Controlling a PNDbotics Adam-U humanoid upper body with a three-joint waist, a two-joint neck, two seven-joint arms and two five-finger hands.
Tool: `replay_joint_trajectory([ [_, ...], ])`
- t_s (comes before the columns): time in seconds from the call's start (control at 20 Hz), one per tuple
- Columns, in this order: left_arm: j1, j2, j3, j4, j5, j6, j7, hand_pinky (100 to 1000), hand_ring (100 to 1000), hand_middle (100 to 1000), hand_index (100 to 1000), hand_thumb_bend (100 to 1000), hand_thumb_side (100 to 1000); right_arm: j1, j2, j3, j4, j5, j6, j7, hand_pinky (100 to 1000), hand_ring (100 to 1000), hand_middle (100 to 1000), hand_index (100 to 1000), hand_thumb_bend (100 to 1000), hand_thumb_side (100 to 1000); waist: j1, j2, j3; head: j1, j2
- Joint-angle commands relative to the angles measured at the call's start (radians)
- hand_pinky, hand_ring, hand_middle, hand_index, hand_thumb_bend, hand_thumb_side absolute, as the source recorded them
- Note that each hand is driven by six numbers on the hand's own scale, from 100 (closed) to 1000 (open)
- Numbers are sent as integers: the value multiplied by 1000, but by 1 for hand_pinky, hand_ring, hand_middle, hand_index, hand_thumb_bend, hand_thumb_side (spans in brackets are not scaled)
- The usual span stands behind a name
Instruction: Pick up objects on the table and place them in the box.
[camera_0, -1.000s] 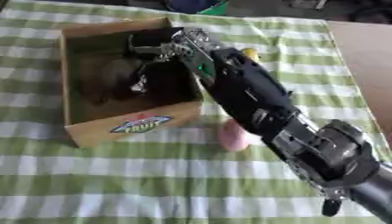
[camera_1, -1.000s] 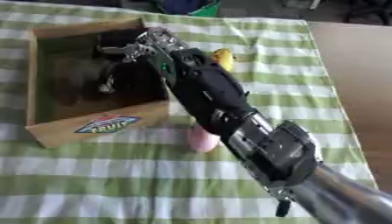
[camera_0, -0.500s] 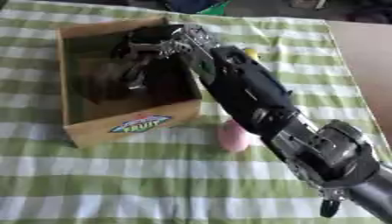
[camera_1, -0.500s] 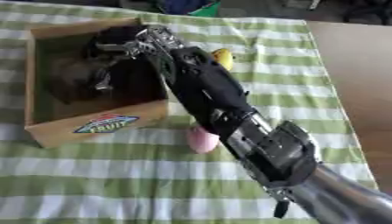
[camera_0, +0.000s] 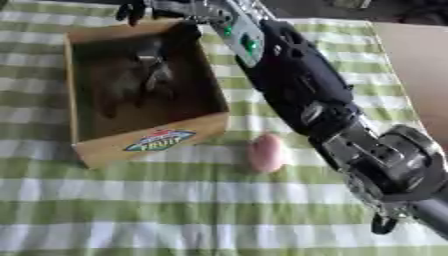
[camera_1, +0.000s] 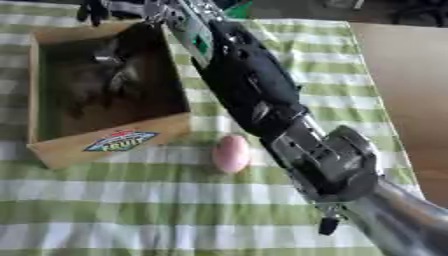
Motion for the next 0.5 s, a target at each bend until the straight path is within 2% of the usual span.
replay_joint_trajectory([
  [0.05,3,12,2,-19,-2,0,1,474,681,652,763,100,938,-23,-64,-19,-95,-82,49,6,730,822,718,902,332,742,14,-27,-5,10,9],
  [0.3,11,15,6,-19,-7,0,6,474,681,653,763,100,936,6,-162,-20,-208,-194,108,20,731,823,719,904,340,760,16,-34,-23,29,17],
  [0.5,16,18,8,-19,-10,0,10,474,682,653,763,100,935,71,-263,10,-296,-260,118,32,730,828,730,902,344,761,19,-39,-41,50,20],
])
